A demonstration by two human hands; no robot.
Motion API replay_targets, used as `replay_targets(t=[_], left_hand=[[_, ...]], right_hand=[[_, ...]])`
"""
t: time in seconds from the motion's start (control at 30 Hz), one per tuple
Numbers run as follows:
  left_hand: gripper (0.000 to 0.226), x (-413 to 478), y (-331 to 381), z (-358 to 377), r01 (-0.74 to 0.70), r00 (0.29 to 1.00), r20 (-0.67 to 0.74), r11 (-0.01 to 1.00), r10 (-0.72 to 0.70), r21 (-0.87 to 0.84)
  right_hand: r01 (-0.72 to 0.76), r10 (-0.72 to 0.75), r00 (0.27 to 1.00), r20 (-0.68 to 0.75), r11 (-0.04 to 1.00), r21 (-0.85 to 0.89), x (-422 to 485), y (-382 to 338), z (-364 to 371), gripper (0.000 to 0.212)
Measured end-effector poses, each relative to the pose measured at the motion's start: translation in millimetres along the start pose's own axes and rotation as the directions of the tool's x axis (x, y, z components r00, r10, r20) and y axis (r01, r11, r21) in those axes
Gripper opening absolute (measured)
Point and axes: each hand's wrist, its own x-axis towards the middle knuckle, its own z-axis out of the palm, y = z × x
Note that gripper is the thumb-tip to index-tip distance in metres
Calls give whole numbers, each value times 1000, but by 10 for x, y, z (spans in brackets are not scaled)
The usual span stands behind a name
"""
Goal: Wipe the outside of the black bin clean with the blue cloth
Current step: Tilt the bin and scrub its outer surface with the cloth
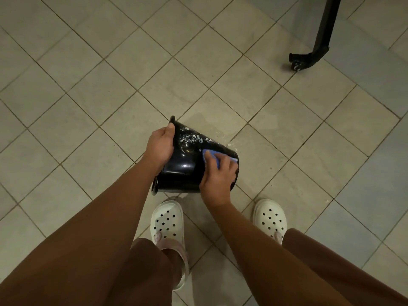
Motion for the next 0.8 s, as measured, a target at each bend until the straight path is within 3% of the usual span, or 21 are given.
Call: replay_targets(t=[0.17, 0.33, 0.4, 0.63, 0.7, 0.8], left_hand=[[46, -4, -10, -37, 40, 999, 14, 999, -39, -20], [47, -60, 27, 27, -35, 999, 17, 999, 34, 15], [46, -64, 32, 64, -48, 999, 27, 998, 47, 37], [43, -34, -28, 37, -4, 1000, 28, 1000, 5, -20], [42, -56, -15, 48, 18, 999, 36, 998, -16, -55], [41, -63, -10, 59, 36, 999, 31, 996, -34, -86]], right_hand=[[203, -204, 975, 82, 979, 27, 121, -141, -5, 45], [-96, 96, 995, 16, 995, -20, 413, -24, -72, 47], [-120, 120, 993, 3, 992, -43, 262, -40, -73, 53], [218, -218, 969, 118, 976, 13, 138, -393, -13, 62], [153, -153, 978, 144, 988, 8, 300, -316, -62, 56], [-19, 20, 997, 72, 1000, -12, 355, -123, -93, 52]])
